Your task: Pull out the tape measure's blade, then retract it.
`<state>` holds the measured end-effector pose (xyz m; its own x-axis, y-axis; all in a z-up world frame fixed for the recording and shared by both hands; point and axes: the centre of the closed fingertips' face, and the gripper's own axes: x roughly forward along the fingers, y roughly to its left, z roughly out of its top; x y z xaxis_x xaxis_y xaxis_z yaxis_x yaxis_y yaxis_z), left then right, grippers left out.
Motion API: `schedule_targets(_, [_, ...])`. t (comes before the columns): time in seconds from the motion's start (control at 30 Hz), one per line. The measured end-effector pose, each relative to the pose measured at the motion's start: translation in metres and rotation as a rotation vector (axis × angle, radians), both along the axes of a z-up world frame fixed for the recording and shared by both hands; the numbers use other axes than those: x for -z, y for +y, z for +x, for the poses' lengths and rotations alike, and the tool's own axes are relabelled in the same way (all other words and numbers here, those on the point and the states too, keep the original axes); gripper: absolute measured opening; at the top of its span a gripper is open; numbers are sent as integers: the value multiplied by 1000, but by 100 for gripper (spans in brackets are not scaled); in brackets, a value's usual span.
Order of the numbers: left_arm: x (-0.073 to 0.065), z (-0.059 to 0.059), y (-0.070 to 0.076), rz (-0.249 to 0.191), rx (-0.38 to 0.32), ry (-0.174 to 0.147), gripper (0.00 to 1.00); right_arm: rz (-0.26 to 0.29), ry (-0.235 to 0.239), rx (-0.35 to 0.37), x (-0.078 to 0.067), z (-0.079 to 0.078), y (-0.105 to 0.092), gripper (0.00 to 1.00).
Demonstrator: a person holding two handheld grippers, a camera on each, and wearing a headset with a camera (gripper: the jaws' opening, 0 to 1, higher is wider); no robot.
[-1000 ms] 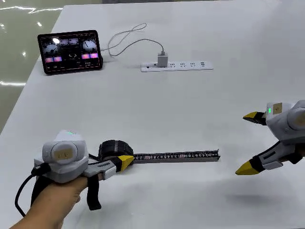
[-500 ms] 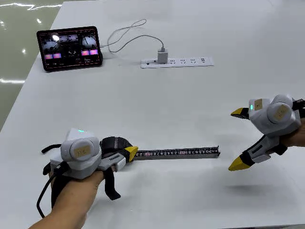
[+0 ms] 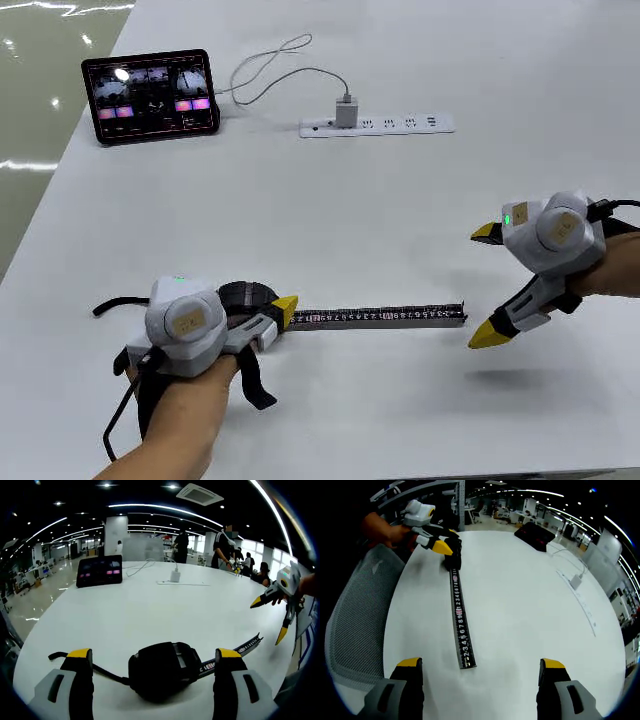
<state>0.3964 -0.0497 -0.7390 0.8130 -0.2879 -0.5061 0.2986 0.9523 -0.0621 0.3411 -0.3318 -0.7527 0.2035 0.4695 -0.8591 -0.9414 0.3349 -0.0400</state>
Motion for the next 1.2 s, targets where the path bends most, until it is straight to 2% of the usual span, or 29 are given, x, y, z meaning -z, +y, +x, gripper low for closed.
schedule_targets(0.07, [2,-1,-2,19,12,-6,99,-5,3,-9,2,0,1,94])
schedule_targets(0.17, [1,-2,-2,44,20,-35,99,-9,8,-17,3,0,1,91])
schedule_targets(0.2, [0,-2,-3,38,24,-37,99,-10,13,-20,4,-1,1,89])
schedule_targets(0.43, [3,-3,-9,19,40,-26,99,-39,32,-48,15,-6,0,76])
schedule_targets(0.6, [6,-3,-10,43,59,-20,99,-47,35,-64,19,-8,2,70])
schedule_targets(0.83, [4,-1,-10,33,57,-21,99,-72,46,-102,27,-10,3,55])
schedule_targets(1.1, [3,1,-10,26,50,-25,99,-68,65,-124,32,-14,3,38])
schedule_targets(1.2, [3,2,-10,23,50,-25,99,-71,66,-130,33,-14,3,36])
